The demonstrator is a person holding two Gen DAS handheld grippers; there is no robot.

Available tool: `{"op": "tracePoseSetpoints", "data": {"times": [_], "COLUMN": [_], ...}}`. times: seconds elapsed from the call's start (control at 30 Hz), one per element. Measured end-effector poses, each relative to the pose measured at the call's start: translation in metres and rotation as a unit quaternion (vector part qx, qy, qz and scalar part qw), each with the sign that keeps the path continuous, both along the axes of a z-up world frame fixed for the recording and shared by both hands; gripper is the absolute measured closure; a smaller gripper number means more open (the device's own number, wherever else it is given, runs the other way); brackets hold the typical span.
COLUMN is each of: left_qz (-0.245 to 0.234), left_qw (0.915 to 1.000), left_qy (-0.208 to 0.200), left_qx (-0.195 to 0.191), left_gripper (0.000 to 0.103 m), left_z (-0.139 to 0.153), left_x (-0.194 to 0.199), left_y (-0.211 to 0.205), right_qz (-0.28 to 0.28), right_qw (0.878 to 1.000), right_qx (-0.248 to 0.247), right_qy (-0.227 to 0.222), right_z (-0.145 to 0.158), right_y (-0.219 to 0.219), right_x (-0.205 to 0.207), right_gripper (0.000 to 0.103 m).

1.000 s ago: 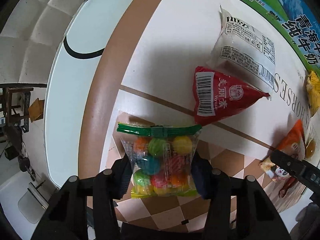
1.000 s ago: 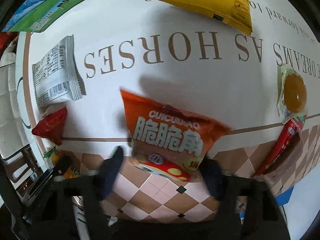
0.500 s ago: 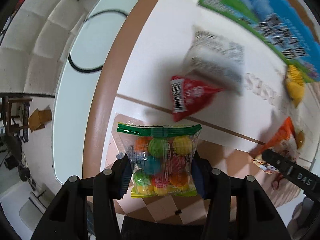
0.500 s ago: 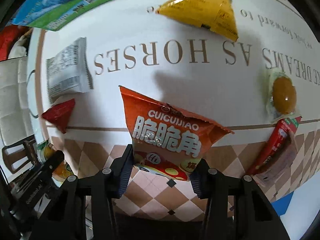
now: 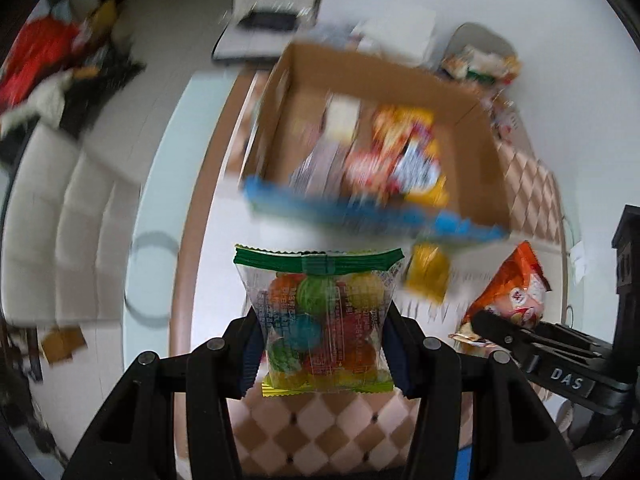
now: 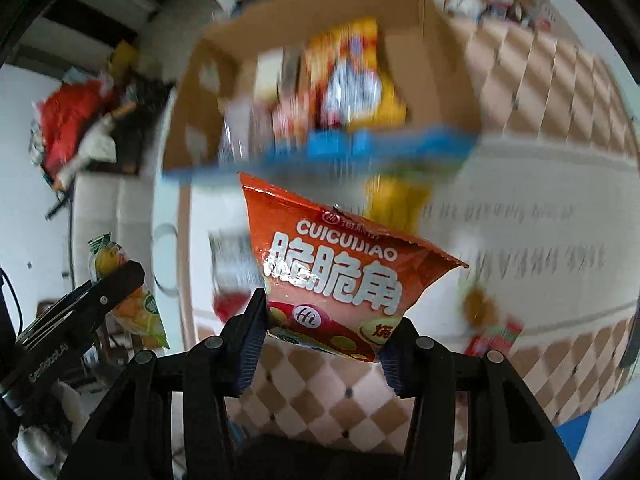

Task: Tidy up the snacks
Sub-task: 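Carry the candy bag and Cuicuijiao bag into the box and release them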

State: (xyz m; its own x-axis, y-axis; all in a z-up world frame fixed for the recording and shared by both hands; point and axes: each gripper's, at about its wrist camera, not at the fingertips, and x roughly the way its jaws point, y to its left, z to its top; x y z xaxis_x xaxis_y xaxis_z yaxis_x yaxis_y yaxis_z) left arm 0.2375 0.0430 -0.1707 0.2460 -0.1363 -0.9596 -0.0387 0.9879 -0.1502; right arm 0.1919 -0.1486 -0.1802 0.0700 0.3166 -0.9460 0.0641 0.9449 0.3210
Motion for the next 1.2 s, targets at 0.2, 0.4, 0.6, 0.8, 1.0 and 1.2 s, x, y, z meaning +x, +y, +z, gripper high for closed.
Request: {"op": "tracePoseSetpoints", "data": {"times": [0.2, 0.4, 0.6, 0.8, 1.0, 1.2], "left_qz": [-0.028, -0.044, -0.049, -0.055, -0.042, -0.027], "left_qw": [0.9991, 0.9978, 0.9943, 0.9871, 0.9837, 0.9876], "left_qy": [-0.02, 0.016, 0.074, 0.126, 0.153, 0.144], "left_qx": [0.023, 0.048, 0.059, 0.081, 0.084, 0.056], "left_gripper": [0.054, 0.054, 0.054, 0.054, 0.053, 0.025], "left_z": [0.014, -0.016, -0.065, -0.108, -0.131, -0.132], "left_x": [0.09, 0.171, 0.236, 0.263, 0.274, 0.281], "left_y": [-0.01, -0.019, -0.022, -0.022, -0.016, -0.011], "right_qz": [-0.023, -0.011, -0.005, 0.0, -0.003, 0.002], "right_qw": [0.999, 0.997, 0.993, 0.99, 0.989, 0.989], "right_qx": [-0.024, -0.07, -0.113, -0.132, -0.129, -0.13], "right_qy": [-0.033, -0.011, 0.028, 0.052, 0.068, 0.074], "right_z": [0.025, -0.003, -0.06, -0.095, -0.116, -0.126], "right_y": [-0.028, -0.032, -0.028, -0.031, -0.031, -0.019], "right_x": [0.082, 0.179, 0.245, 0.273, 0.289, 0.296], "right_gripper": [0.05, 0.05, 0.05, 0.05, 0.045, 0.01]}}
